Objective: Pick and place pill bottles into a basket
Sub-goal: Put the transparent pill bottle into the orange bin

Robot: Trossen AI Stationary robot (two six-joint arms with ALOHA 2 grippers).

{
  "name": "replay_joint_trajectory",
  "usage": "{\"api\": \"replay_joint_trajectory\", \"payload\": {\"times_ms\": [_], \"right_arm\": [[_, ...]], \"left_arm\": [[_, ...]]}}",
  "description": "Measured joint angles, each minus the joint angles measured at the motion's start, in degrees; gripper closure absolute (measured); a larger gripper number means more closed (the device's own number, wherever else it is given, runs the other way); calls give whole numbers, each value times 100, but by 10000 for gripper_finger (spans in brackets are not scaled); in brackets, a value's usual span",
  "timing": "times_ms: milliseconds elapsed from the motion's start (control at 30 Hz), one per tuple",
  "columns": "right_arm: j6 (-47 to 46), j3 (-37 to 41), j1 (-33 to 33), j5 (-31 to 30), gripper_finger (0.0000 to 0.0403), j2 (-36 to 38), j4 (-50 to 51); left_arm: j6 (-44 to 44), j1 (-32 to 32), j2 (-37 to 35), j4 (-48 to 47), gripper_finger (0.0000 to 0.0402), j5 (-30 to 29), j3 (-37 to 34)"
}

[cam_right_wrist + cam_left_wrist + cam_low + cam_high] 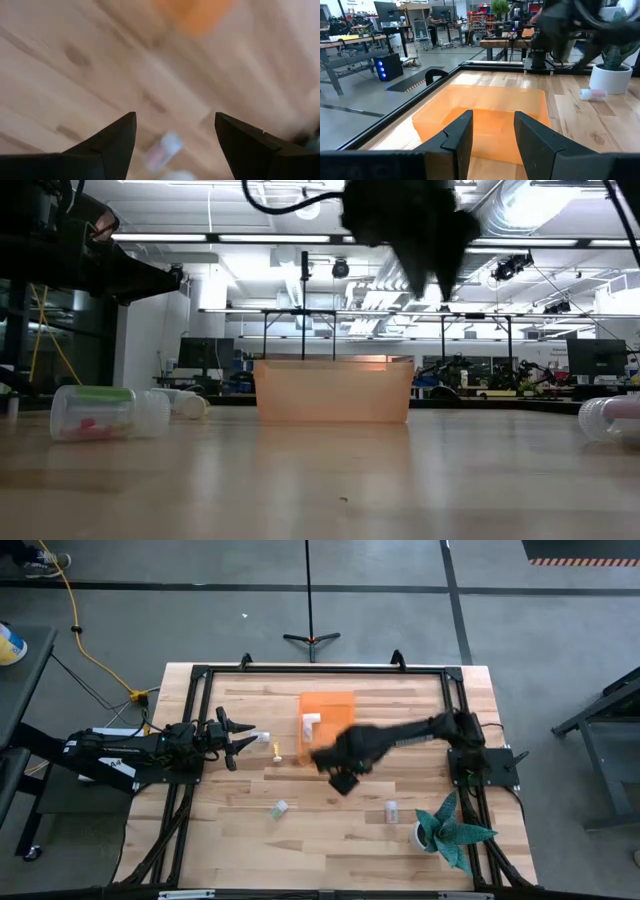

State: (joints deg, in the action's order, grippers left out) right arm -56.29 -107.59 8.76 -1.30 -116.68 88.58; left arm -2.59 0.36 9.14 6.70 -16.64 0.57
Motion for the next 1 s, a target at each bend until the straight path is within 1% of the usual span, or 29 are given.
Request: {"api": "replay_joint_trajectory", "payload": {"times_ms": [100,267,467,600,733,867,1000], "right_arm": [[-912,286,488,127,142,0,44],[-2339,837,1147,280,142,0,-306],[-3382,1598,1619,631,142,0,-693],[-3522,2090,1692,735,142,0,-1425],[-3530,2586,1670,791,142,0,-1954],[-3514,2924,1625,925,142,0,-2140],[-3391,3032,1546,968,142,24,-2200]], "left_arm": [[4,2,-1,0,225,0,1],[4,0,-1,0,225,2,1],[8,1,0,0,225,2,1],[9,1,1,2,225,4,1],[11,1,1,2,225,4,1],[13,2,0,2,225,4,1],[11,1,1,2,225,4,1]]}}
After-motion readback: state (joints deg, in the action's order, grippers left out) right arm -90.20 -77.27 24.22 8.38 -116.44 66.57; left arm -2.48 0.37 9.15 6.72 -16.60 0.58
